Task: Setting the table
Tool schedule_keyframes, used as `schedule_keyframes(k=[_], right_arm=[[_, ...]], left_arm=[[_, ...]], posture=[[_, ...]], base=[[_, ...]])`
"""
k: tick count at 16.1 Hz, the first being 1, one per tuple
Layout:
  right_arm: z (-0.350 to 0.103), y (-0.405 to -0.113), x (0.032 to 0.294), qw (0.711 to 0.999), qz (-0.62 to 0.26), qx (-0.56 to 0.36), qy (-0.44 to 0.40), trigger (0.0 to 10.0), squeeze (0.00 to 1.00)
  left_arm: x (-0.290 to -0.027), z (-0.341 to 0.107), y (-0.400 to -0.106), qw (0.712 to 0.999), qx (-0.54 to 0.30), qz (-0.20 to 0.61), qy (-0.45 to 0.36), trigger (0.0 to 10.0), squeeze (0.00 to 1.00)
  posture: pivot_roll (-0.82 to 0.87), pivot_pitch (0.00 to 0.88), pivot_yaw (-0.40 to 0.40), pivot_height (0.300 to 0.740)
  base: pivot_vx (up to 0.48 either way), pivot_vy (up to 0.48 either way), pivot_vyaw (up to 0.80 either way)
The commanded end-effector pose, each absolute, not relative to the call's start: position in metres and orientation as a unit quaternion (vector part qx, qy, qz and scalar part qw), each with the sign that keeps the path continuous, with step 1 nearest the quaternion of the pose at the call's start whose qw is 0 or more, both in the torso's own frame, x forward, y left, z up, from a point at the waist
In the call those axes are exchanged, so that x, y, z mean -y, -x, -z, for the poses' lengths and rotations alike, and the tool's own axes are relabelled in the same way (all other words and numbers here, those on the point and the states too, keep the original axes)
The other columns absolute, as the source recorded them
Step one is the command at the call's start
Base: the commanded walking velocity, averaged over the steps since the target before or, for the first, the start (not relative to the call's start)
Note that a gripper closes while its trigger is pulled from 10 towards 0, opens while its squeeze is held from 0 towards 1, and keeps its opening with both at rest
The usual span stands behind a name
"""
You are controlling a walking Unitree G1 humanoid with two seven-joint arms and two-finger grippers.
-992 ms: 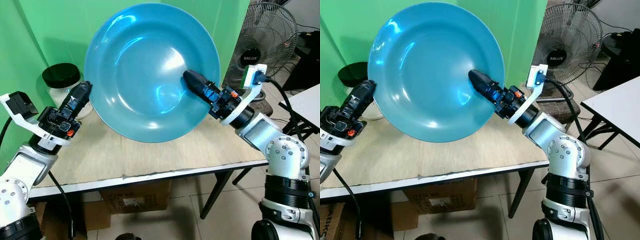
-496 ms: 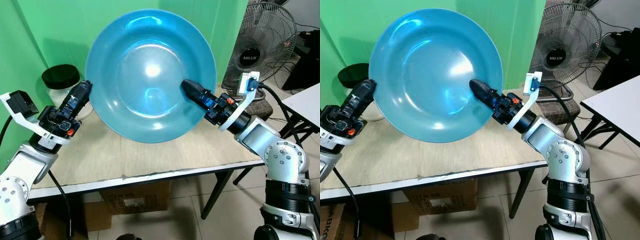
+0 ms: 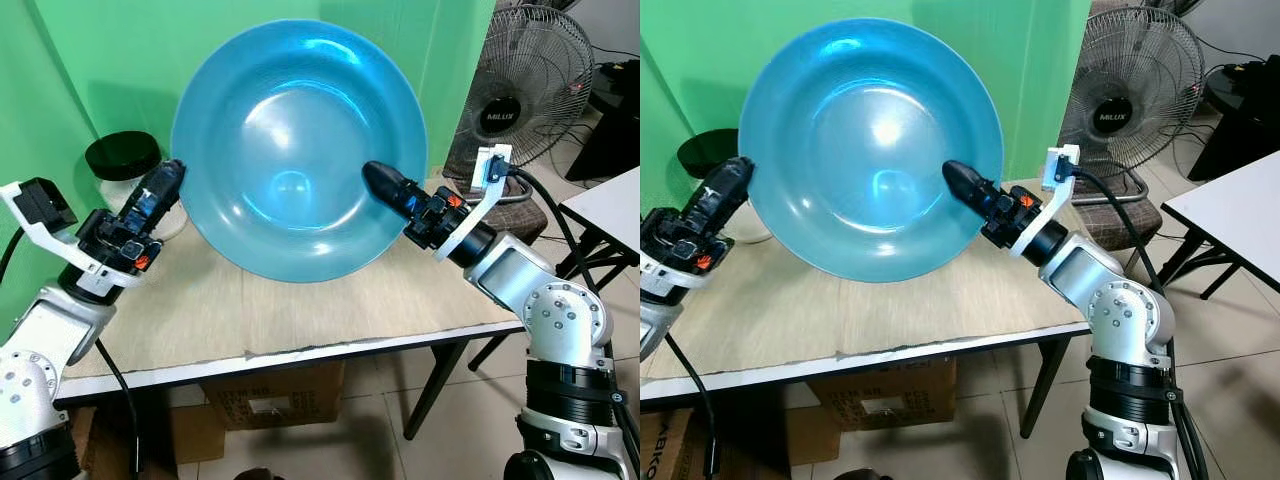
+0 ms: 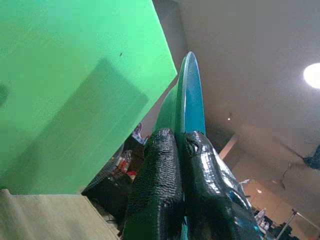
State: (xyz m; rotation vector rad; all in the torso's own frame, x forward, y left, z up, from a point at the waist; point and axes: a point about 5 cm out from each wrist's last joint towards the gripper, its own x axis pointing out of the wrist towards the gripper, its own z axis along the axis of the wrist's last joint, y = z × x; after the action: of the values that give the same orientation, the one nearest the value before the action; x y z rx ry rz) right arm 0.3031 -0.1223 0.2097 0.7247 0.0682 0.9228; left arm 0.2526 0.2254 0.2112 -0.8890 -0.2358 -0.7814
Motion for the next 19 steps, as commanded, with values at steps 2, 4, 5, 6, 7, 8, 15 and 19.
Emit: schedule_keyframes(k=[2, 4, 5, 6, 7, 8, 15, 19], right_arm=[[-0.215, -0.303, 0.117, 0.829, -0.448, -0.022, -0.334, 0.0, 0.0], [-0.215, -0.302, 0.116, 0.828, -0.451, -0.022, -0.332, 0.0, 0.0], [-0.215, -0.303, 0.115, 0.828, -0.453, -0.022, -0.331, 0.0, 0.0], [-0.216, -0.303, 0.115, 0.828, -0.455, -0.02, -0.329, 0.0, 0.0], [-0.217, -0.304, 0.114, 0.827, -0.456, -0.017, -0.328, 0.0, 0.0], [-0.217, -0.305, 0.114, 0.828, -0.456, -0.014, -0.327, 0.0, 0.0], [-0.207, -0.309, 0.117, 0.85, -0.403, -0.003, -0.338, 0.0, 0.0], [-0.207, -0.313, 0.137, 0.897, -0.304, 0.023, -0.32, 0.0, 0.0]], left_arm=[[-0.221, -0.215, -0.254, 0.828, 0.105, 0.381, 0.399, 0.0, 0.0], [-0.222, -0.214, -0.254, 0.834, 0.104, 0.377, 0.389, 0.0, 0.0], [-0.222, -0.215, -0.256, 0.838, 0.105, 0.372, 0.386, 5.8, 0.0], [-0.222, -0.215, -0.258, 0.843, 0.102, 0.364, 0.382, 10.0, 0.0], [-0.223, -0.215, -0.262, 0.853, 0.103, 0.348, 0.375, 10.0, 0.0], [-0.224, -0.215, -0.265, 0.855, 0.111, 0.336, 0.379, 10.0, 1.0], [-0.237, -0.212, -0.262, 0.887, 0.131, 0.283, 0.341, 10.0, 1.0], [-0.241, -0.208, -0.248, 0.944, 0.108, 0.224, 0.217, 10.0, 0.0]], posture=[[-0.02, 0.0, 0.069, 0.74], [-0.02, 0.0, 0.063, 0.74], [-0.02, 0.0, 0.061, 0.74], [-0.02, 0.0, 0.059, 0.74], [-0.02, 0.0, 0.058, 0.74], [-0.01, 0.0, 0.059, 0.74], [0.01, 0.0, 0.033, 0.74], [0.0, 0.0, 0.038, 0.74]], base=[[0.0, 0.0, 0.0], [0.0, 0.0, 0.0], [0.0, 0.0, 0.0], [0.0, 0.0, 0.0], [0.0, 0.0, 0.0], [0.0, 0.0, 0.0], [0.0, 0.0, 0.0], [0.0, 0.0, 0.0]])
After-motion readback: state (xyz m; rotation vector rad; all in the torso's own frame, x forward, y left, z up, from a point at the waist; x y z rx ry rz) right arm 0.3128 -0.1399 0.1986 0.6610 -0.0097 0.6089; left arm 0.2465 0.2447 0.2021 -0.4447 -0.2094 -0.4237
